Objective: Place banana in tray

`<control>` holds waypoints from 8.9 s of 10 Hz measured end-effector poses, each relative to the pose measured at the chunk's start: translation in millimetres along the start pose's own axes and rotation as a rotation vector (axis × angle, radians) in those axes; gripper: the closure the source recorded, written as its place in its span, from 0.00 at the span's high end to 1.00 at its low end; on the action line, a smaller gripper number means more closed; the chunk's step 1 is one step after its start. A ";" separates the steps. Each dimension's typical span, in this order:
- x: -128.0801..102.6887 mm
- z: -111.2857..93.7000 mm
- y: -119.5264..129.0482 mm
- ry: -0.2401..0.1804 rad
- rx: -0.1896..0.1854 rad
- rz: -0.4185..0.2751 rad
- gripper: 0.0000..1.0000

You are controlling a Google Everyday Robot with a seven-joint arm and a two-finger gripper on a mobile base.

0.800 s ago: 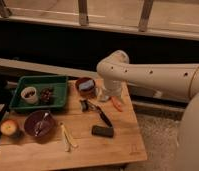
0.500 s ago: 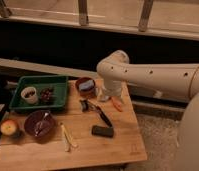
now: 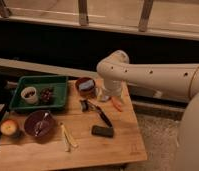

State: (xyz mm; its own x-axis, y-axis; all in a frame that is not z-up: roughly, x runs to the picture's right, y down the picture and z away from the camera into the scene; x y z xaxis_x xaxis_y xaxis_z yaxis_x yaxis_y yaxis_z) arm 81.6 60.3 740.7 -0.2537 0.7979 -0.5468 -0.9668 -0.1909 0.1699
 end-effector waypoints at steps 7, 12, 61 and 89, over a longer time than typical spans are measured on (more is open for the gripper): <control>0.0 0.1 0.0 0.000 0.000 0.000 0.80; 6.1 -3.7 26.5 -0.004 -0.044 -0.112 0.80; -21.1 -44.4 191.8 -0.175 -0.240 -0.489 0.00; -72.6 -2.9 355.7 -0.188 -0.527 -0.619 0.52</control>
State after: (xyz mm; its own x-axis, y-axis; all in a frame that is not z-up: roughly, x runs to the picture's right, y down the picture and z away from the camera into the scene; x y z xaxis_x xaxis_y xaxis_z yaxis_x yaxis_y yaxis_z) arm -244.0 -67.1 838.5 0.2924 0.9198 -0.2617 -0.8295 0.1078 -0.5479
